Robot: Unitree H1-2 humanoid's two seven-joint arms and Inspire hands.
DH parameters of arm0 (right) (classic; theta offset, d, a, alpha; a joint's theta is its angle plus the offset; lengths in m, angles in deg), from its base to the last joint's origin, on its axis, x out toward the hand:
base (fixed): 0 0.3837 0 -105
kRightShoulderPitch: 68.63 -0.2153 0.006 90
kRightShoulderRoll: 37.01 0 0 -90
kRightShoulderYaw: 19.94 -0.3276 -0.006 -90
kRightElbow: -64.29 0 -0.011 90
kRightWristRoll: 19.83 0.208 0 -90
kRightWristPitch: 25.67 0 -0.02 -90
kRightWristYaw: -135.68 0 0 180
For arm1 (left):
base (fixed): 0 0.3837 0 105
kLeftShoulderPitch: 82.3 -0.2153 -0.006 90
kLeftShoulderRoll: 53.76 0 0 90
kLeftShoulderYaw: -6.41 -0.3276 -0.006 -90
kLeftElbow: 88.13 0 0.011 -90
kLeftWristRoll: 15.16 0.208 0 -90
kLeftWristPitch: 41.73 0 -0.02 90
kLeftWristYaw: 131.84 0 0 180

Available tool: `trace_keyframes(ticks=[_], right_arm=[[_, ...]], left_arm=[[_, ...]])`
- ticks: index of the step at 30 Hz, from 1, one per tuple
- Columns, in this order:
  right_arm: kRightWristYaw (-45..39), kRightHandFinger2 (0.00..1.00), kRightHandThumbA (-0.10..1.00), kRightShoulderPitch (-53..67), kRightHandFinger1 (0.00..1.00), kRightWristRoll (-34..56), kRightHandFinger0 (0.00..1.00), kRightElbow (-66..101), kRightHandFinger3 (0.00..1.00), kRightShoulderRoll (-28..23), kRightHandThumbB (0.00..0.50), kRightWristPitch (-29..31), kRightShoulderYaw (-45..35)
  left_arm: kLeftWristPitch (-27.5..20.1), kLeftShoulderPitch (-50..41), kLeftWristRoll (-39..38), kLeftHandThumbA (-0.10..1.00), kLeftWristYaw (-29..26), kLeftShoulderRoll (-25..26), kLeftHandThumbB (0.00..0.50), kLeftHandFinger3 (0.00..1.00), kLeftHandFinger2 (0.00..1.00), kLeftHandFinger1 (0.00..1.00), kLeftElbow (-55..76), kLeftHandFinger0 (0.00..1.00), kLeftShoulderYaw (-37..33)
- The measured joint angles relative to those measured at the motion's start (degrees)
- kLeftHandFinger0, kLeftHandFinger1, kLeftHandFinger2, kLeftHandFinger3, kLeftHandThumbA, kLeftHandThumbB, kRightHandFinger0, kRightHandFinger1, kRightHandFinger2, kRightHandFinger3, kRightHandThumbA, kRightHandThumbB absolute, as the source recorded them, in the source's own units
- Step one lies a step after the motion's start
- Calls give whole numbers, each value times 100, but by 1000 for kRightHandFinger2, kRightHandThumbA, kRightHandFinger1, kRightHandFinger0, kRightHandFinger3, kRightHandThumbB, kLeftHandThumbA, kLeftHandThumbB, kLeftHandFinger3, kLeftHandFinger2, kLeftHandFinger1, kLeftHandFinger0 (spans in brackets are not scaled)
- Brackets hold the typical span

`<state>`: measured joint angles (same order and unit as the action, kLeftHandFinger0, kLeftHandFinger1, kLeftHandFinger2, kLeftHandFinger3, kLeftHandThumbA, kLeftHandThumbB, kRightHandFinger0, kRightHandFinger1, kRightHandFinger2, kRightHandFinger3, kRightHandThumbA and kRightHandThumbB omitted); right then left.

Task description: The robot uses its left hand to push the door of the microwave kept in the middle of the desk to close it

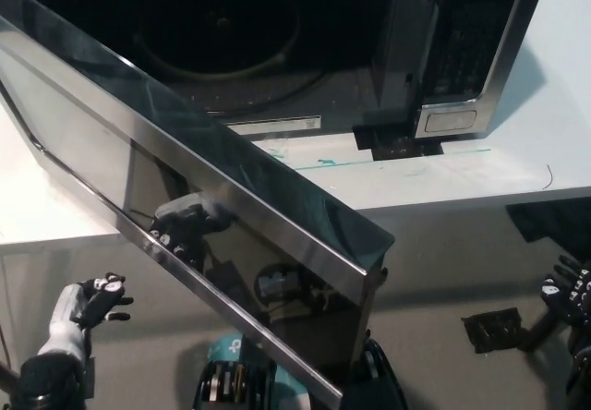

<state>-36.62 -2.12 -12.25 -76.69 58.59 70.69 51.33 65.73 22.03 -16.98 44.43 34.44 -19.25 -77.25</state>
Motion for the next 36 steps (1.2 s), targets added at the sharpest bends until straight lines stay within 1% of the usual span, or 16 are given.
trace_keyframes(ticks=[2,5,8,11,15,18,20,23,26,29,31,32,33,34,35,36], right_arm=[[19,812,443,5,768,30,818,28,823,0,0,-12,-12],[39,812,446,5,762,53,799,36,832,0,0,-27,-41],[40,815,447,16,777,55,817,36,816,0,0,-28,-41],[40,818,438,19,778,55,822,34,829,4,0,-31,-41],[39,818,444,23,777,53,816,29,812,4,0,-37,-40],[39,812,454,38,781,50,830,30,781,5,0,-41,-39],[39,828,459,62,803,50,861,30,783,5,0,-42,-39],[38,836,444,99,808,50,873,30,809,6,0,-42,-39],[38,856,484,122,825,49,893,30,850,5,0,-43,-37],[36,858,481,136,826,49,899,30,834,5,0,-43,-34],[35,870,485,142,829,49,895,30,853,5,0,-43,-32],[35,870,478,145,832,49,898,30,841,4,0,-44,-33],[35,880,472,149,844,49,905,30,844,4,0,-44,-33],[35,884,469,158,847,49,908,31,845,3,0,-44,-33],[35,902,478,166,868,49,925,32,851,3,0,-45,-32],[35,901,487,175,875,49,933,38,844,3,0,-47,-30]], left_arm=[[213,-214,190,190,166,312,23,787,682,517,476,389,-397],[450,-427,499,146,553,824,40,734,670,542,1127,412,-764],[581,-605,777,176,903,1107,34,749,684,538,1709,399,-764],[648,-784,1037,199,1246,1115,17,773,722,583,2230,442,-670],[694,-1000,1305,224,1750,1068,10,741,677,550,2798,432,-558],[711,-1103,1448,249,2097,1069,16,659,635,539,3198,450,-506],[722,-1120,1512,267,2334,1069,0,671,626,528,3445,433,-453],[738,-1108,1612,279,2684,1070,10,713,597,489,3846,374,-349],[759,-1063,1657,333,3054,1097,0,713,587,480,4359,383,-269],[780,-900,1663,365,3409,1206,0,718,593,501,4981,438,-252],[789,-702,1665,340,3661,1311,13,647,514,429,5421,377,-223],[793,-587,1666,278,3766,1352,37,572,420,327,5582,269,-213],[797,-475,1664,217,3876,1396,34,520,351,252,5760,194,-199],[805,-303,1660,170,4028,1436,34,494,327,223,5968,154,-176],[811,-151,1652,58,4135,1464,27,450,275,157,6149,87,-144],[817,70,1641,44,4275,1485,35,388,172,26,6378,3,-69]])
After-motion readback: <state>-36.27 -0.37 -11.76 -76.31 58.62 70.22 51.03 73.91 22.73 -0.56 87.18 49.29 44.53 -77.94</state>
